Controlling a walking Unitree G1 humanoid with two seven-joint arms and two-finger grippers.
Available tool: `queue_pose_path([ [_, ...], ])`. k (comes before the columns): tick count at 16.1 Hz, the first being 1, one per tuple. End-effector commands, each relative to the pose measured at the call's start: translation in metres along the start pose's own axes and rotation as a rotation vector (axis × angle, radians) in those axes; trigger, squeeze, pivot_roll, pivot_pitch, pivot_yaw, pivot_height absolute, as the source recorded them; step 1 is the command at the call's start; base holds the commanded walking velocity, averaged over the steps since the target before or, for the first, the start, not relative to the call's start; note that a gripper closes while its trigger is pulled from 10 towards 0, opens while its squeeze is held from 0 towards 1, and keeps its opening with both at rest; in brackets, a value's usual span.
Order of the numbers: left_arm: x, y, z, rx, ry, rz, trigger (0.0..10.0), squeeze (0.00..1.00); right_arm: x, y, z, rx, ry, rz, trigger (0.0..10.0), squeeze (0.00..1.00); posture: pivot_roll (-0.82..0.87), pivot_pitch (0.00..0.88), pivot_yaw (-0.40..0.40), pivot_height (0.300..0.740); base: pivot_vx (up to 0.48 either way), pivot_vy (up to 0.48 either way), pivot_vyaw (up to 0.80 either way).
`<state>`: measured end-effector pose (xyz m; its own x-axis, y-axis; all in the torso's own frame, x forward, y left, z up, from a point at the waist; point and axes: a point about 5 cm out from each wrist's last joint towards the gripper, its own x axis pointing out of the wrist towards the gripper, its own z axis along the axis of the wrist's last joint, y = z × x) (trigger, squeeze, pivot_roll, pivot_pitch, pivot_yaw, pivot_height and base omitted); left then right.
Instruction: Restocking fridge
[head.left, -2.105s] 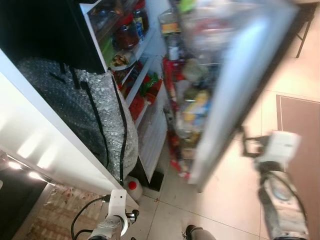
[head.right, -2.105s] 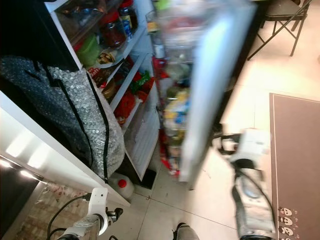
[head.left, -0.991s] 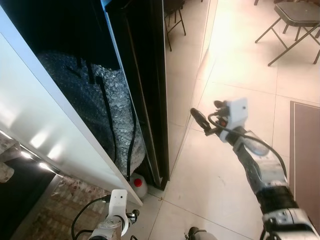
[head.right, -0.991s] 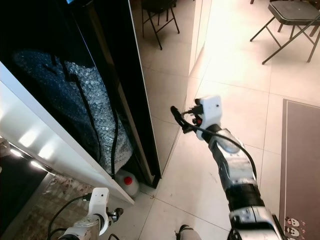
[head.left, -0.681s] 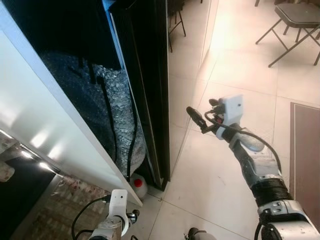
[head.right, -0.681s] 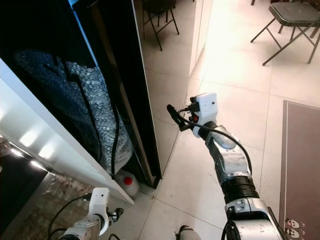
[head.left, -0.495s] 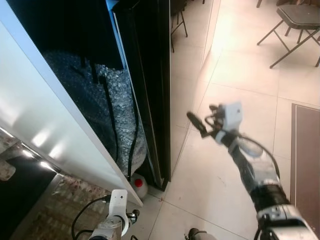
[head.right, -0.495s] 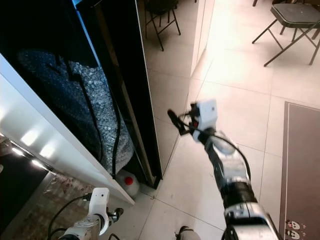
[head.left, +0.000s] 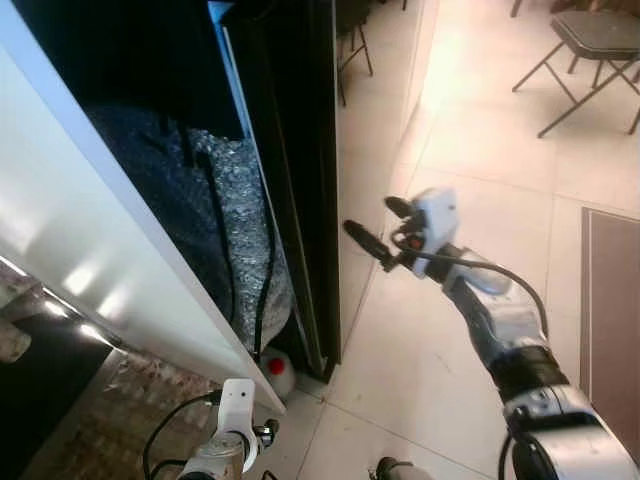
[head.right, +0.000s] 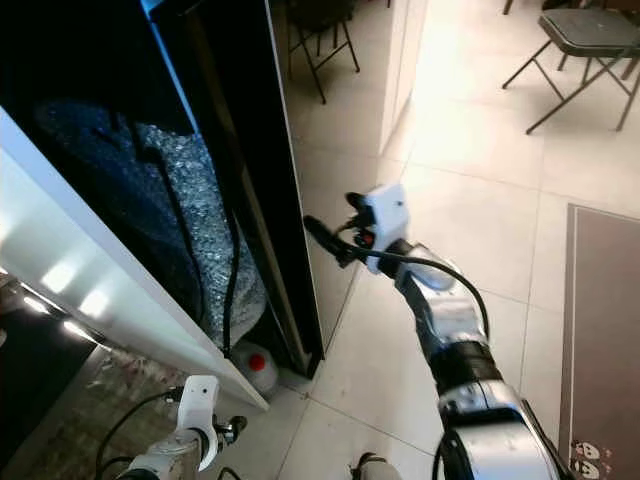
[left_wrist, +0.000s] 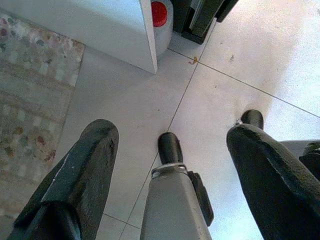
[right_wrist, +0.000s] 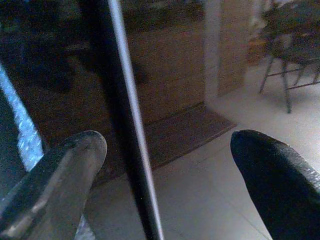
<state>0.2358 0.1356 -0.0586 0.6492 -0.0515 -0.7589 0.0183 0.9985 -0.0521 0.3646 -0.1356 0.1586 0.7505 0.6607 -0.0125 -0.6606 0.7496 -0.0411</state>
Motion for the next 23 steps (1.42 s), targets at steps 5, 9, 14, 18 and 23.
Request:
queue_pose_path([
  [5,-0.001,0.003,-0.011,-0.014,0.037,0.026,10.0,0.0,0.006,-0.004,-0.001,0.028,0.03,0.084,10.0,0.0,-0.11,0.141,0.099,0.74,0.0,0.0,0.0],
  [9,-0.002,0.003,-0.012,-0.02,0.034,0.031,10.0,0.0,0.01,-0.007,0.004,0.052,0.038,0.152,10.0,0.0,-0.1,0.138,0.093,0.74,0.0,0.0,0.0],
  [14,-0.002,0.004,-0.013,-0.023,0.031,0.043,10.0,0.0,0.024,-0.004,0.018,0.061,0.02,0.183,10.0,0.0,-0.09,0.133,0.085,0.74,0.0,0.0,0.0],
  [18,-0.002,0.004,-0.014,-0.035,0.029,0.052,10.0,0.0,0.039,0.006,0.033,0.075,-0.015,0.246,10.0,0.0,-0.07,0.134,0.07,0.74,0.0,0.0,0.0],
  [23,-0.002,0.005,-0.015,-0.051,0.026,0.065,10.0,0.0,0.051,0.014,0.043,0.089,-0.035,0.264,10.0,0.0,-0.03,0.126,0.054,0.74,0.0,0.0,0.0],
])
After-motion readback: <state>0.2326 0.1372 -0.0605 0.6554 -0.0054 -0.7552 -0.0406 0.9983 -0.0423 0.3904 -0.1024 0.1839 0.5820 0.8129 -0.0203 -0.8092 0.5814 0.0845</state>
